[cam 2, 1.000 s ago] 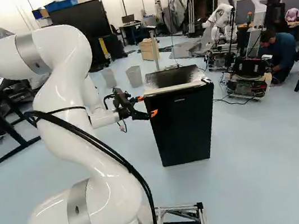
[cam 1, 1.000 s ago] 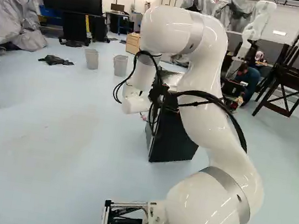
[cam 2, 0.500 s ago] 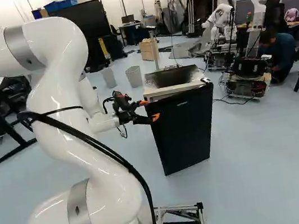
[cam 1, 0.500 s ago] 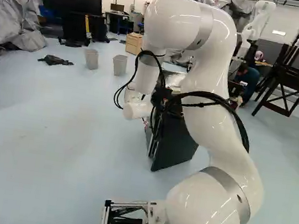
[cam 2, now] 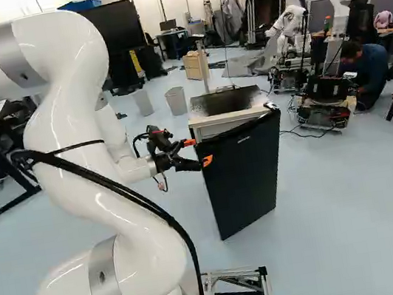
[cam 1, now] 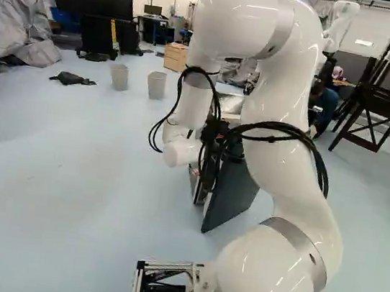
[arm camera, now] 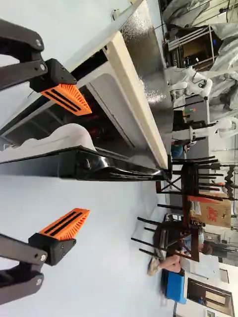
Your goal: Grab a drink from the fridge
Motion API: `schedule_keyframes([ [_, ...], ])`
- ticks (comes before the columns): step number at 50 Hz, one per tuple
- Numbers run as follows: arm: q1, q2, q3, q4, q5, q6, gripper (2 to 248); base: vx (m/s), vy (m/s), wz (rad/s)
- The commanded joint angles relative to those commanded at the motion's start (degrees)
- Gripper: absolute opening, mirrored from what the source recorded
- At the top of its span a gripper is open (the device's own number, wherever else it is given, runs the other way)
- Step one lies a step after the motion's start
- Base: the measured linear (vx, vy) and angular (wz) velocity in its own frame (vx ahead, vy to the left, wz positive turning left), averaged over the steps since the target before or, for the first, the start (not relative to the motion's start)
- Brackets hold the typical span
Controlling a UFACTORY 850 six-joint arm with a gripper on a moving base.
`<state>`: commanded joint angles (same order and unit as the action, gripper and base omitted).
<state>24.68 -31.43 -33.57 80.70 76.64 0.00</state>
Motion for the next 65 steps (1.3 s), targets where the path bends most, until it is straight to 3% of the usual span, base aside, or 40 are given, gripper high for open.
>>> schedule_keyframes([
  [29,0.9,4.5,9.3,0.0,0.0,0.0,247,0.000,0.000,0.000],
  [65,-3.6,7.9,16.7,0.0,1.2,0.0,247,0.000,0.000,0.000],
])
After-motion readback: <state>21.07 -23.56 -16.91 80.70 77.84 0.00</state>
